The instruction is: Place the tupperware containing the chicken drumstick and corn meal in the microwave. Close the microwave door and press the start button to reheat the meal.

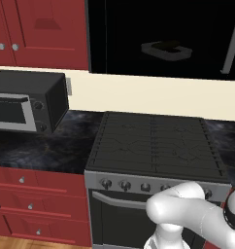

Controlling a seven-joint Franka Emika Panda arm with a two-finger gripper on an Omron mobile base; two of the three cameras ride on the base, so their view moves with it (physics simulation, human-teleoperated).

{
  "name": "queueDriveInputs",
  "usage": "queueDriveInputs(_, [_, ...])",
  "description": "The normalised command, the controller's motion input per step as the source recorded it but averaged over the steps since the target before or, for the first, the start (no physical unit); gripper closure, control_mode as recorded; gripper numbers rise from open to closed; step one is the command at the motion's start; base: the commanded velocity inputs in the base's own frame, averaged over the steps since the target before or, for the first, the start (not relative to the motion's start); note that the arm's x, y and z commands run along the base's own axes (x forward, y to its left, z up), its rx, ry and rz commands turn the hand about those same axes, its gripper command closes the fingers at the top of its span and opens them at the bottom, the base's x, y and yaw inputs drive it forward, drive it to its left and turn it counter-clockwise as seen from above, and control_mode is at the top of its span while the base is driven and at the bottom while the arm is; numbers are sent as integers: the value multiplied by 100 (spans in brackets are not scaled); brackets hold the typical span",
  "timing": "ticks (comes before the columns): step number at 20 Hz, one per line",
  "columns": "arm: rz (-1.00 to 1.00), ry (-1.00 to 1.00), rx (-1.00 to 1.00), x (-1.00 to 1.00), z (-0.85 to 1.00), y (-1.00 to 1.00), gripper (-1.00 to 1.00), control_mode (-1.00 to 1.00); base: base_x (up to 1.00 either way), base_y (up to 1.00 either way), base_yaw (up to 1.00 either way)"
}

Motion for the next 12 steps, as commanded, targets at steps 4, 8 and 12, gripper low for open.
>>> queueDriveInputs(4, [0, 2, 0, 16, -8, 0, 100, -100, 0, 0, 0])
queueDriveInputs(8, [0, 1, 0, 16, -6, -3, 100, -100, 0, 0, 0])
queueDriveInputs(12, [0, 0, 1, 10, 0, -17, 100, -100, 0, 0, 0])
